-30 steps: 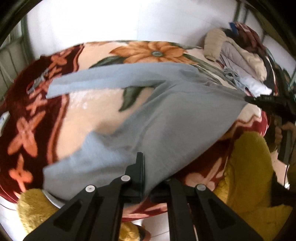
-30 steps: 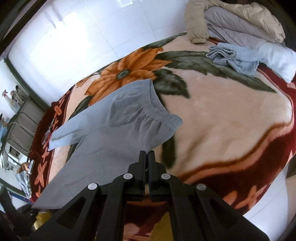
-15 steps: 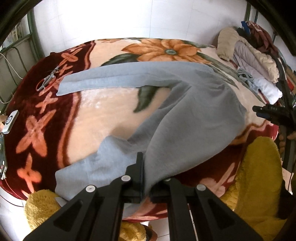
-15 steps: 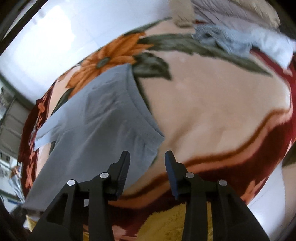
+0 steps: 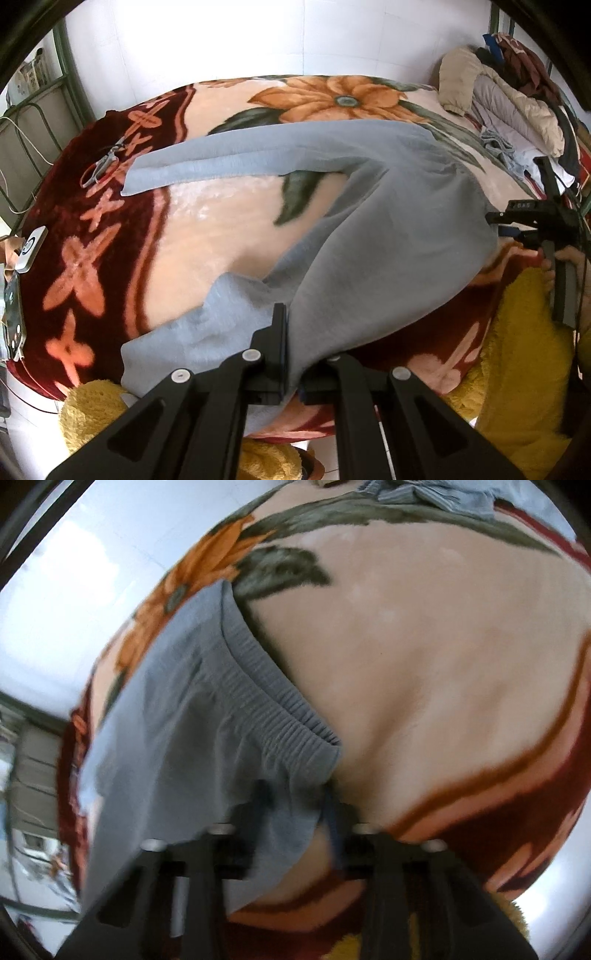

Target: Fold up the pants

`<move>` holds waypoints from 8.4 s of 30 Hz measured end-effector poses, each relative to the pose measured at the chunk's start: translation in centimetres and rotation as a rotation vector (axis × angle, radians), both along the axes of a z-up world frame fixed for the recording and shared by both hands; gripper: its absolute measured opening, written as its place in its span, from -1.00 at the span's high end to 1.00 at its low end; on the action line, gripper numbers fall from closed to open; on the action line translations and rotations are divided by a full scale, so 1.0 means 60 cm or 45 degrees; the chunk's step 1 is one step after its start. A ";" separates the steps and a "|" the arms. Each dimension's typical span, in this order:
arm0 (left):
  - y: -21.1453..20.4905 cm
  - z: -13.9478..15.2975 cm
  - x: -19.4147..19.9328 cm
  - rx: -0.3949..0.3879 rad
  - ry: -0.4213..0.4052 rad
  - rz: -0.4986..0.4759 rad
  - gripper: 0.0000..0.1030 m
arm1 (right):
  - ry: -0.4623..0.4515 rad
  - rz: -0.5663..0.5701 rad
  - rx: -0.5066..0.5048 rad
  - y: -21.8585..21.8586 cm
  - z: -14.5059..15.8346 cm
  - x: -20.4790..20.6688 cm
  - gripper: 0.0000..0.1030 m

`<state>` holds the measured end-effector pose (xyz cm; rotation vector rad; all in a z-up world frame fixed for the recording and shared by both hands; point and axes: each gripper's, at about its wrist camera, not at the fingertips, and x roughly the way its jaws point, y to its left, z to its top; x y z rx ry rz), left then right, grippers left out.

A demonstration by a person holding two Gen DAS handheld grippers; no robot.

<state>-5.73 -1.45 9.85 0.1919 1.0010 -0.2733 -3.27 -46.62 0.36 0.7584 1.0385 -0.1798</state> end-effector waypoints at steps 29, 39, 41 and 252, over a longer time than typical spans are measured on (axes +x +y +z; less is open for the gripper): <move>0.008 0.121 0.248 -0.047 -0.113 -0.009 0.92 | -0.284 0.117 -0.190 -0.008 0.200 0.195 0.91; 0.000 0.063 0.408 0.027 -0.040 0.047 0.92 | -0.266 0.136 -0.263 0.002 0.155 0.331 0.91; -0.008 0.048 0.443 0.046 -0.027 0.052 0.92 | -0.253 0.132 -0.272 0.002 0.143 0.353 0.91; 0.319 -0.078 0.498 -0.231 0.115 0.460 0.92 | -0.182 1.395 -0.536 0.543 0.068 0.299 0.30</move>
